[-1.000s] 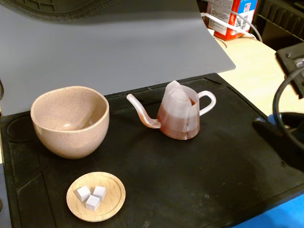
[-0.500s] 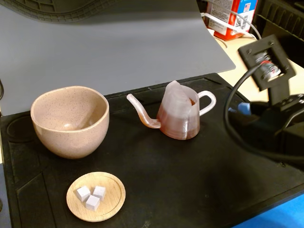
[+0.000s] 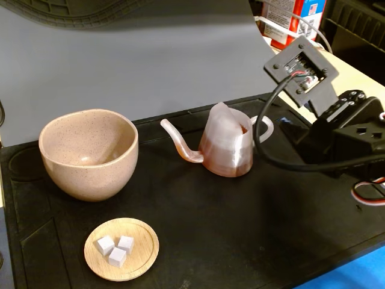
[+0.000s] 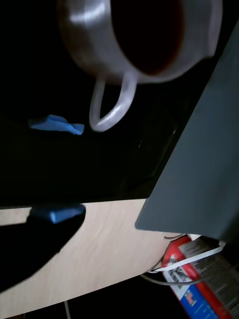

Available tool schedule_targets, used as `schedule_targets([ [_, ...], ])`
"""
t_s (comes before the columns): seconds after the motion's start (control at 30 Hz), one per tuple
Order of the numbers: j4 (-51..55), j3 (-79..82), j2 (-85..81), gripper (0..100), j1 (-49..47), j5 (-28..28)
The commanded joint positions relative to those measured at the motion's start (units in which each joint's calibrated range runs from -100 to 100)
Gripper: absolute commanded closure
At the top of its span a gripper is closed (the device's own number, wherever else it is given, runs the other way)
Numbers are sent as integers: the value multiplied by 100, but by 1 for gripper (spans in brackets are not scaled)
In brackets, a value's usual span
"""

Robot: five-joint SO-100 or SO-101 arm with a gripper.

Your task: Pick up a kettle and pour liquid into a cup.

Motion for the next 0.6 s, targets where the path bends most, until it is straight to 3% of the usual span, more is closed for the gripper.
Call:
schedule_targets([
  [0.0,3,-206,-9,81,-19,17],
  [0.57,3,-1222,946,80,-414,17],
])
